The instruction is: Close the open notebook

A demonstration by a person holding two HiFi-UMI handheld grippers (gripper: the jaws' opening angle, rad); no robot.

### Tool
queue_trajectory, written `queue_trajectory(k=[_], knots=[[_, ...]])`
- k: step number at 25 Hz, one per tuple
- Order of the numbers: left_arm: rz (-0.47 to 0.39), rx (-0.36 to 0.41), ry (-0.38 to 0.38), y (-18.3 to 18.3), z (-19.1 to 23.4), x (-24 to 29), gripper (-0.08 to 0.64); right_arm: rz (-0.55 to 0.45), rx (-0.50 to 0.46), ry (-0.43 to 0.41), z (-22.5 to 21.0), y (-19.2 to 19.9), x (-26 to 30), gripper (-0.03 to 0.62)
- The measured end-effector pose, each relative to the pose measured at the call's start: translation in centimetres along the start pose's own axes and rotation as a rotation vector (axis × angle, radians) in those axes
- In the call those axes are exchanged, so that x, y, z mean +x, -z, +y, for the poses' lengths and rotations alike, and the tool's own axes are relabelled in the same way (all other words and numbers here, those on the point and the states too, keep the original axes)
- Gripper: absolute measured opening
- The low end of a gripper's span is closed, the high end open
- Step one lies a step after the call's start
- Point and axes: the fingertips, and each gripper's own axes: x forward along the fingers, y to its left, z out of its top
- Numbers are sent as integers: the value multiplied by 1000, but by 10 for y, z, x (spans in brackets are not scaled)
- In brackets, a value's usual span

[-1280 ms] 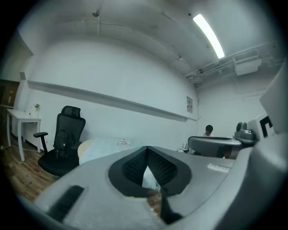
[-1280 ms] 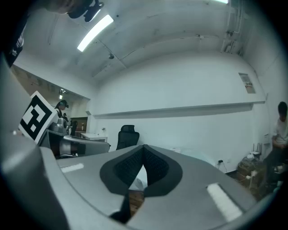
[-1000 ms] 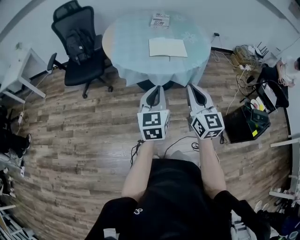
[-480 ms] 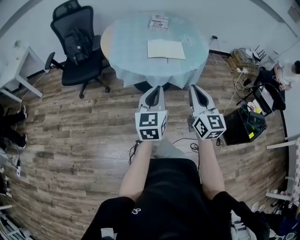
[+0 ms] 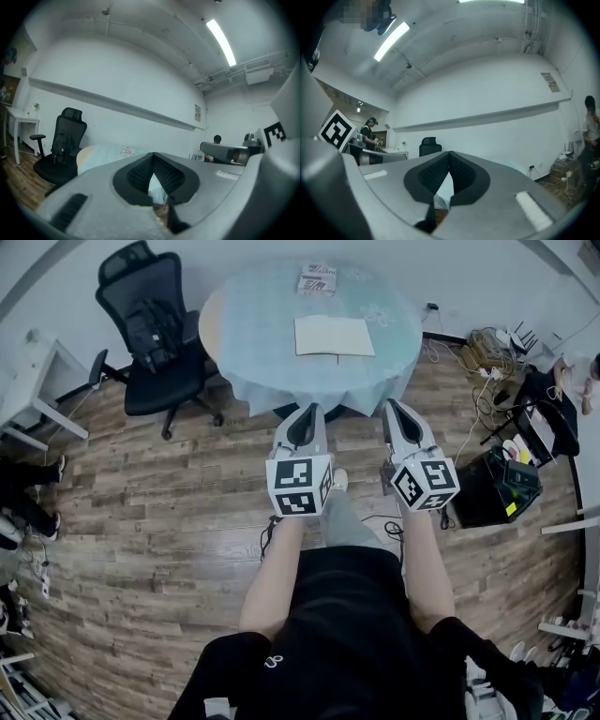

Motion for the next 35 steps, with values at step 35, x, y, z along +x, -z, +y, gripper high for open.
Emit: queue_trajectory(k=[35], knots=[[291, -65, -176, 56, 140, 377, -13, 233, 67, -147, -220, 122, 351, 8]])
